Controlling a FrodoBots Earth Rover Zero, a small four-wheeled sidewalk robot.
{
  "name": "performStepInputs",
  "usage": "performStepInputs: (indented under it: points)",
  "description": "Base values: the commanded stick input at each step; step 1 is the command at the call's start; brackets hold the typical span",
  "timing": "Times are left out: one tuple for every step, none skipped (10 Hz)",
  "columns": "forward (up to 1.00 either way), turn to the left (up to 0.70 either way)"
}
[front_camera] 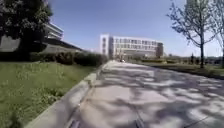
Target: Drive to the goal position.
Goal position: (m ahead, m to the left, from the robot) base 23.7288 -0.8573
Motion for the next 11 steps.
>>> performStepInputs:
  points:
    - [0.7, 0.0]
    - [0.7, 0.0]
    - [0.7, 0.0]
    - [0.35, 0.0]
    - [0.0, 0.0]
    - [0.0, 0.0]
    - [0.0, 0.0]
    - [0.0, 0.0]
    - [0.0, 0.0]
    - [0.0, 0.0]
    - [0.0, 0.0]
